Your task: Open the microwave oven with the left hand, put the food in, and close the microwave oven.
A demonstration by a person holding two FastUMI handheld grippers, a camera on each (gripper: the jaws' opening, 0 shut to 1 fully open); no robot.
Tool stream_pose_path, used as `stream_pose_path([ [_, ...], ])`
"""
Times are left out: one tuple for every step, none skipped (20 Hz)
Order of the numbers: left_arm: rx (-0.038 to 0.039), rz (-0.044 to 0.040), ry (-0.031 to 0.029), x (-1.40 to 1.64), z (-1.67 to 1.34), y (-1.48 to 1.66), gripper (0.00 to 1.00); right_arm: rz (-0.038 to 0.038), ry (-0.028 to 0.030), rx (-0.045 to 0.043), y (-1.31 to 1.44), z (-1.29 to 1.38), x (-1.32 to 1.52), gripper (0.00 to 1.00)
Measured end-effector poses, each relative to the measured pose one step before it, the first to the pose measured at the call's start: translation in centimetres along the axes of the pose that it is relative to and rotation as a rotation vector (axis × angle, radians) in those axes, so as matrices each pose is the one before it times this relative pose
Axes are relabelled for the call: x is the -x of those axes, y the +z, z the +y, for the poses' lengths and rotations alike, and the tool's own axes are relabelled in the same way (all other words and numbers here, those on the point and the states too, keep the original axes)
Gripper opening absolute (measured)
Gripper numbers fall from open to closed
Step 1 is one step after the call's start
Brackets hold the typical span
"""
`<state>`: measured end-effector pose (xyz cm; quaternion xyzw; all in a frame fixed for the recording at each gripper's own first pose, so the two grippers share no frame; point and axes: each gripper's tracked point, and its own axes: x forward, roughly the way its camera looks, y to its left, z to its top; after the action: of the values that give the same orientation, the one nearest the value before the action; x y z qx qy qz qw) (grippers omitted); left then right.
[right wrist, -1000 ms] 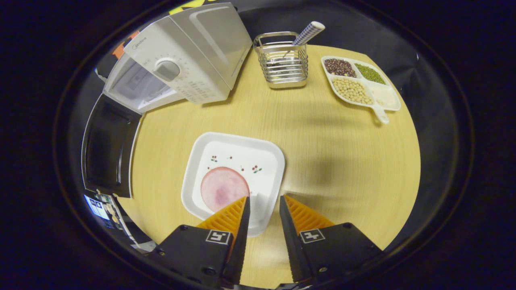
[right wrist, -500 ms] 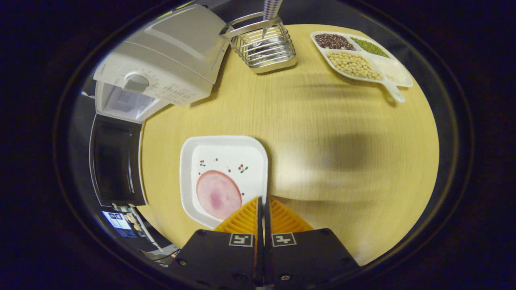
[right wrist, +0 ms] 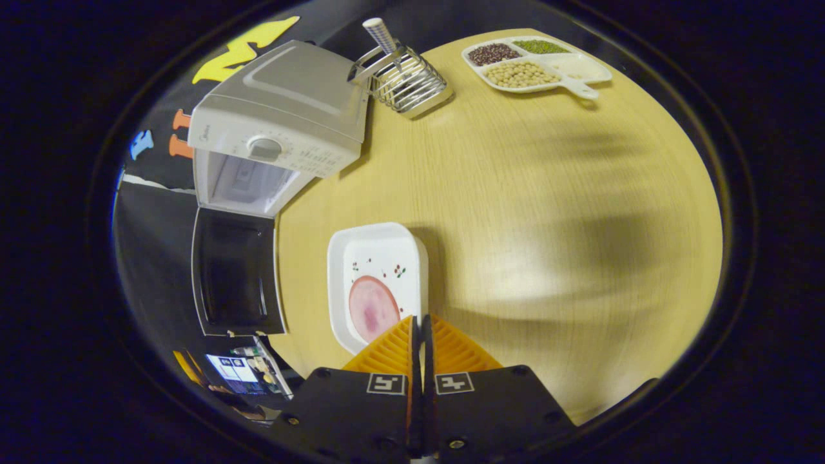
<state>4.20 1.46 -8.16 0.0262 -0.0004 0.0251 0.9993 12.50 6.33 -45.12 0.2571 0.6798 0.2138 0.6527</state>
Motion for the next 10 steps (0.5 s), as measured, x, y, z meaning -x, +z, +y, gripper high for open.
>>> stream_pose_path([
  [-0.00227, -0.00067, -0.00943, 0.268, -0.139, -0.123, 0.96, -0.01131, 0.01171, -0.00169, -0.423, 0.595, 0.280, 0.04],
  [-0.00266, -0.00150, -0.00633, 0.043, -0.022, -0.113, 0.96, -0.01002, 0.00840, 0.00137, -0.492, 0.613, 0.247, 0.04],
  [-0.00174, -0.00384, -0.00255, 0.052, 0.094, -0.007, 0.97, -0.00873, 0.00467, -0.00469, -0.445, 0.836, -0.010, 0.04],
  [0.00023, -0.00280, 0.00006, 0.033, 0.304, -0.098, 0.97, -0.00955, 0.01008, -0.00839, -0.464, 1.023, -0.007, 0.04],
  [0.00266, 0.00166, 0.00130, 0.050, 0.280, -0.263, 0.97, -0.00919, 0.01427, -0.00336, -0.347, 1.328, -0.307, 0.04],
  [0.00584, 0.00531, 0.00310, -0.048, 0.386, -0.250, 0.97, -0.00907, 0.01946, -0.00998, -0.426, 1.438, -0.517, 0.04],
  [0.00694, 0.00669, 0.00209, 0.034, 0.410, -0.342, 0.97, -0.00594, 0.01780, -0.00567, -0.214, 1.440, -0.653, 0.04],
  [0.00628, 0.00604, 0.00246, 0.007, 0.461, -0.165, 0.97, -0.01365, 0.02157, -0.00542, -0.263, 1.592, -0.623, 0.04],
  [0.00573, 0.00338, 0.00329, -0.147, 0.545, -0.203, 0.96, -0.01132, 0.01498, -0.00066, -0.096, 1.353, -0.893, 0.04],
  [0.00447, 0.00313, 0.00701, -0.074, 0.616, -0.120, 0.96, -0.01122, 0.01157, -0.01567, -0.209, 1.311, -0.741, 0.04],
])
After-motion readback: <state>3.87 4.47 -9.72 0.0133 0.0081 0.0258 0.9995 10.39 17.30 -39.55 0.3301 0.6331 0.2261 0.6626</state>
